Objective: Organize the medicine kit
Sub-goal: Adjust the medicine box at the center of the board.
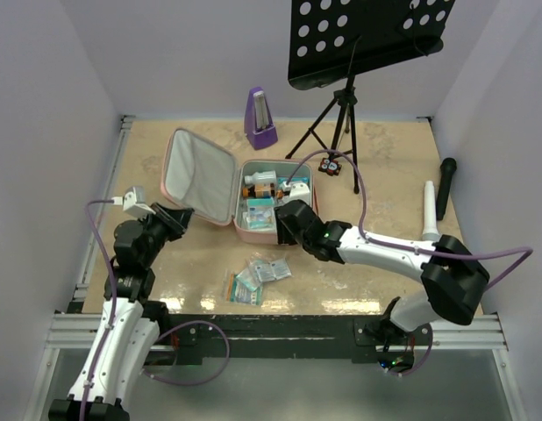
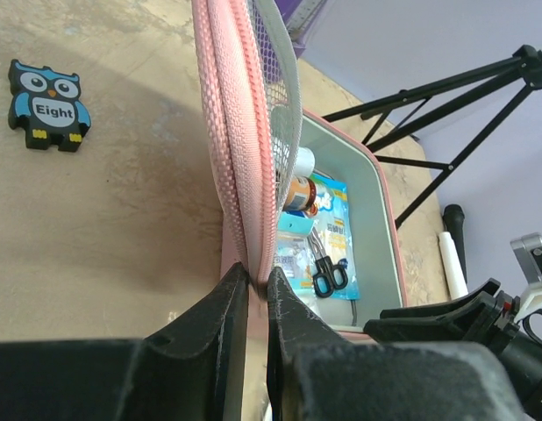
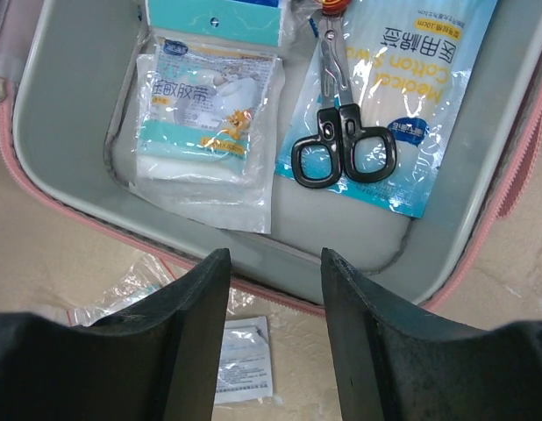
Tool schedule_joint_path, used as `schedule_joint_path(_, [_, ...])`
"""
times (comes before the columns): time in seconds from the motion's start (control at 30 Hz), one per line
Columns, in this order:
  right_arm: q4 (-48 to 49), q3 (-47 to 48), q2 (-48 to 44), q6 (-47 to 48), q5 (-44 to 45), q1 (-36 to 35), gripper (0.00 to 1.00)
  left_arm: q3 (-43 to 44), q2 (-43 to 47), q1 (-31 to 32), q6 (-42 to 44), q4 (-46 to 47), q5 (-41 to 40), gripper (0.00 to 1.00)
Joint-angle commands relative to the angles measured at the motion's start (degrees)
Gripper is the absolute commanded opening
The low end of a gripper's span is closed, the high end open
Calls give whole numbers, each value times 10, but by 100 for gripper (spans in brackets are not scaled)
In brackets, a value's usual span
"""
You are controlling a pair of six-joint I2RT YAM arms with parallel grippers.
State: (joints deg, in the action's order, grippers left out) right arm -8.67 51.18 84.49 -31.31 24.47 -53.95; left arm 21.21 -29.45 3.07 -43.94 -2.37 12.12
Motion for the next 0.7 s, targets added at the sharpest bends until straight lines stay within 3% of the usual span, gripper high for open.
schedule_joint_path(0.0, [1, -27, -45, -15, -6, 0, 49, -15, 24, 11, -11, -2, 35, 0])
schedule_joint_path(0.13, [-8, -32, -69, -25, -10, 0, 50, -14, 33, 18, -9, -1, 49, 0])
schedule_joint_path(0.3, [-6, 80, -87, -11, -38, 0, 58, -1, 29, 25, 6, 9, 63, 0])
schedule_joint_path(0.47, [-3, 235, -13, -2, -82, 0, 61, 26, 16, 25, 39, 33, 79, 0])
schedule_joint_path(0.67, [20, 327, 79, -13, -139, 0, 61, 58, -6, 26, 70, 50, 108, 0])
